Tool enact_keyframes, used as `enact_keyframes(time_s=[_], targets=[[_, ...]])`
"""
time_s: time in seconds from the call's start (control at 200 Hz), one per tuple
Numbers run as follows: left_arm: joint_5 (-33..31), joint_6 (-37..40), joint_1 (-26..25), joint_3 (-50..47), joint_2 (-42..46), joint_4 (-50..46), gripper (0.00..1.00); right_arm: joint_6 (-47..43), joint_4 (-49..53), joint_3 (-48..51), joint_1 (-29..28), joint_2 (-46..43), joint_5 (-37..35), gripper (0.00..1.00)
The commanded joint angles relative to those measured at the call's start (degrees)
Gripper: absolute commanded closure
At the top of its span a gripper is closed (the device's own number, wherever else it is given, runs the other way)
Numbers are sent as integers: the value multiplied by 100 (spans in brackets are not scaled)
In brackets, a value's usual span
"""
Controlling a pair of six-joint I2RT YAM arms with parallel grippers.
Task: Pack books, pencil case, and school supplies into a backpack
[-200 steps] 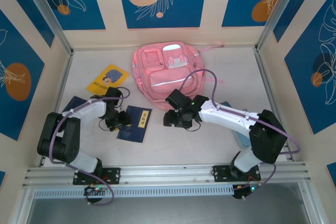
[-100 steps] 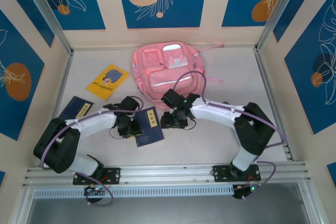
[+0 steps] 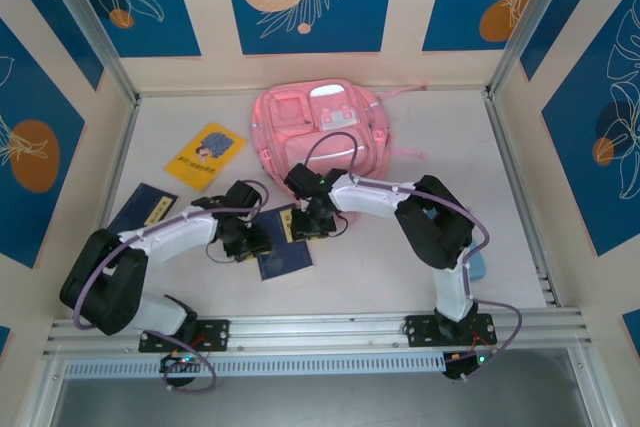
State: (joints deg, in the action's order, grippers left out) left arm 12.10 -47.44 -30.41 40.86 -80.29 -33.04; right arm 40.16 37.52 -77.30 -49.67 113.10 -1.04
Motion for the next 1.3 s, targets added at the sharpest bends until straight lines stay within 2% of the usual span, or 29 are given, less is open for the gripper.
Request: enact_keyframes(time_s=[0.0, 0.33, 0.615, 0.865, 0.99, 1.115, 1.295], targets=[[244, 162, 106, -74, 28, 24, 63, -131, 264, -134, -42, 165, 112, 67], [316, 271, 176, -45, -259, 67, 58, -79, 419, -18, -25, 331, -65, 74], [409, 407, 177, -21, -385, 128, 58, -33, 345, -9, -34, 349, 44, 76], [800, 443, 184, -33, -496, 410, 55, 33, 327, 15, -61, 373, 72, 76], [1082, 429, 220, -43, -374, 627, 54, 47, 318, 44, -60, 370, 101, 76], [1381, 364, 271, -16, 109, 749, 55, 62, 321, 37, -47, 349, 137, 76], [1733, -121, 302, -72, 763, 757, 55, 118, 361, 47, -64, 142, 242, 75]])
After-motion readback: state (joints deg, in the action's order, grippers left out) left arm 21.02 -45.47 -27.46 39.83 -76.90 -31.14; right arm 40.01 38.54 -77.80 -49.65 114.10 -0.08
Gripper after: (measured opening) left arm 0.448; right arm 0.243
